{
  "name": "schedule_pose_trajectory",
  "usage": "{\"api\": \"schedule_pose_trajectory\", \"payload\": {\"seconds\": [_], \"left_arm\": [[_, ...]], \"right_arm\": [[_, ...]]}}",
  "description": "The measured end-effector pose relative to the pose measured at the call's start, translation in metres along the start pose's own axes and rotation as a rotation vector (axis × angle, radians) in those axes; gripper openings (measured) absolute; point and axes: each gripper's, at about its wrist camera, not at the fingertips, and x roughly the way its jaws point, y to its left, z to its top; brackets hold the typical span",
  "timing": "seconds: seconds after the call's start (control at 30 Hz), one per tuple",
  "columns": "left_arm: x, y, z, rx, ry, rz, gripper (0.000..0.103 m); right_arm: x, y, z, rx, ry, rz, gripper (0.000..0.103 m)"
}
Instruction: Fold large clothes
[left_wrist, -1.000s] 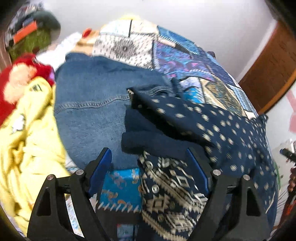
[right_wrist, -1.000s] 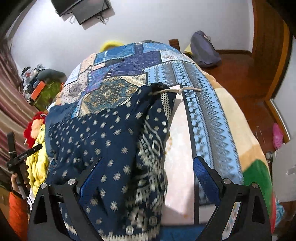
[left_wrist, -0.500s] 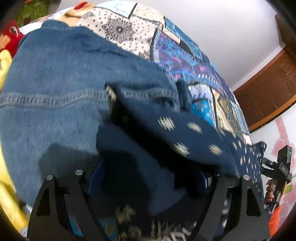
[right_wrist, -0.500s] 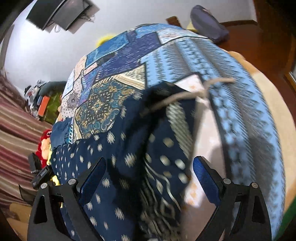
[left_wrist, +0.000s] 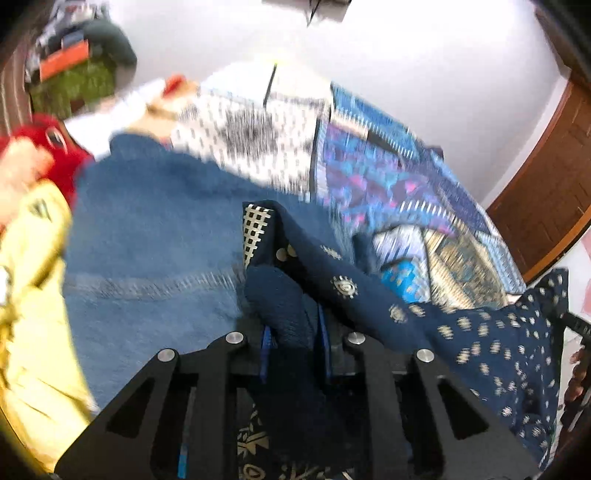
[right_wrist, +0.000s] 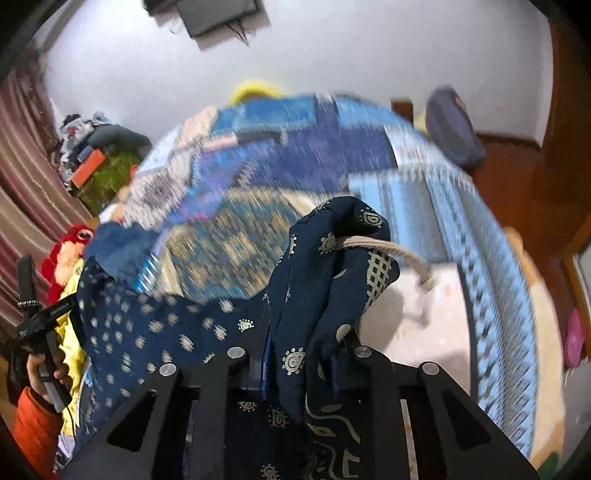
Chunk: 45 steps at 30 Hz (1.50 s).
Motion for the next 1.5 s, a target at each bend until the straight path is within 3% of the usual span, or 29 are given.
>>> {"api": "schedule_pose_trajectory", "payload": {"seconds": [0.17,0.33,0.43,0.53,0.7,0.8,0.87,0.93,1.17,1.5], "left_arm": [[-0.034,-0.009,0.027,0.099,-0.123,0.103,0.020],[-0.030,0.002,0.055,0.064,-0.142,0.138,0.020],[-0.012,0.014,0.065,0.050,-0.125,0.166,0.020],[0.019,0.029,0.065,0.031,-0.057,0.200,0.020],[0.059,0.047,0.048,0.003,0.031,0.207,0.022],[0.077,0.050,0.038,0.019,0.075,0.231,0.028],[0.084,0.050,0.032,0.032,0.099,0.244,0.033],[0.079,0.050,0.027,0.044,0.092,0.250,0.038],[0.043,0.034,0.020,0.139,0.109,0.254,0.045],[-0.085,-0.007,0.017,0.204,-0.017,0.162,0.052]], "right_arm": [[-0.005,0.040,0.034,-0.110,-0.068,-0.026,0.019],[0.013,0.068,0.068,-0.140,-0.099,-0.026,0.019],[0.034,0.076,0.081,-0.157,-0.093,-0.053,0.019],[0.064,0.073,0.086,-0.149,-0.055,-0.091,0.019],[0.108,0.052,0.076,-0.164,0.015,-0.151,0.021],[0.117,0.048,0.069,-0.206,0.011,-0.204,0.045],[0.117,0.049,0.066,-0.255,-0.018,-0.332,0.092],[0.113,0.047,0.063,-0.285,-0.047,-0.435,0.101],[0.072,0.041,0.054,-0.221,0.007,-0.296,0.101],[-0.060,0.082,0.025,-0.269,-0.111,-0.242,0.101]]}}
